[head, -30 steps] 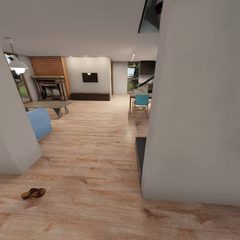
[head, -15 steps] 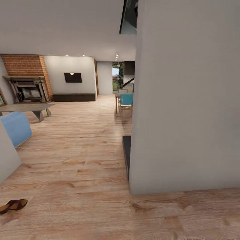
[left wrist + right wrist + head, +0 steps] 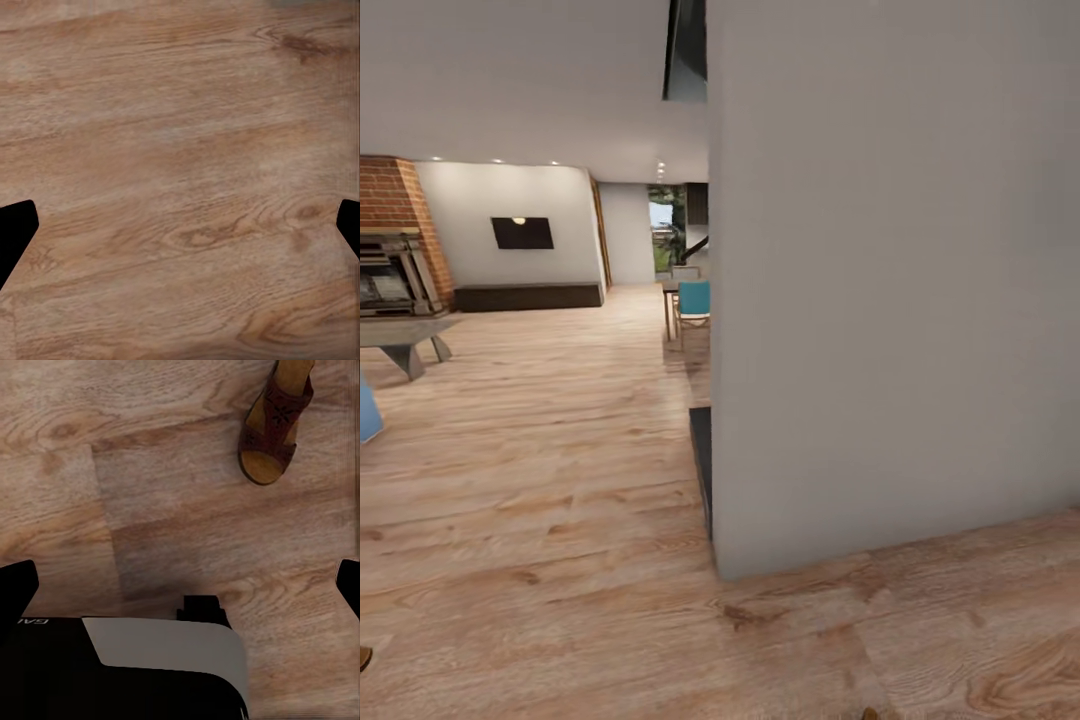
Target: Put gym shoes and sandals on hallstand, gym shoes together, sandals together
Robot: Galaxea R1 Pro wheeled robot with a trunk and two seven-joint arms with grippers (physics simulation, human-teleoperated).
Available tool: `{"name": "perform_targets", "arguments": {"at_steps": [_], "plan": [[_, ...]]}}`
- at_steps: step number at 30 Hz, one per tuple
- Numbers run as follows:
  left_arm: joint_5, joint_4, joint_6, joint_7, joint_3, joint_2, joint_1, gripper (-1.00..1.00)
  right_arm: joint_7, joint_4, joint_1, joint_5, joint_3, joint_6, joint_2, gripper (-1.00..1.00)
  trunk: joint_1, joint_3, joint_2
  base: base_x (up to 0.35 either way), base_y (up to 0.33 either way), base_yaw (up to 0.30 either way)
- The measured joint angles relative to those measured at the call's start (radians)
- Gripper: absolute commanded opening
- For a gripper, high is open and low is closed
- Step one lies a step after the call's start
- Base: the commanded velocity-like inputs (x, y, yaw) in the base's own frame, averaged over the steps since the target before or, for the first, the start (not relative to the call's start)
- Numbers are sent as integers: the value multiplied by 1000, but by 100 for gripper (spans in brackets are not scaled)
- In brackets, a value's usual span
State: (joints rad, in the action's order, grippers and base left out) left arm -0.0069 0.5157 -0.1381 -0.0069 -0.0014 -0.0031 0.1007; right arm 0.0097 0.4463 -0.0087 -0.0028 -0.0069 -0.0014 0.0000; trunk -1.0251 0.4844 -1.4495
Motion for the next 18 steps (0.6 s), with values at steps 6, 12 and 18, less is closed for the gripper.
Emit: {"name": "perform_targets", "arguments": {"at_steps": [6,12,18], "plan": [[0,0,0,0,0,0,0,100,0,0,0,0,0,0,0,100,0,0,0,0,0,-289],[0,0,0,0,0,0,0,100,0,0,0,0,0,0,0,100,0,0,0,0,0,-289],[0,0,0,0,0,0,0,100,0,0,0,0,0,0,0,100,0,0,0,0,0,-289]]}}
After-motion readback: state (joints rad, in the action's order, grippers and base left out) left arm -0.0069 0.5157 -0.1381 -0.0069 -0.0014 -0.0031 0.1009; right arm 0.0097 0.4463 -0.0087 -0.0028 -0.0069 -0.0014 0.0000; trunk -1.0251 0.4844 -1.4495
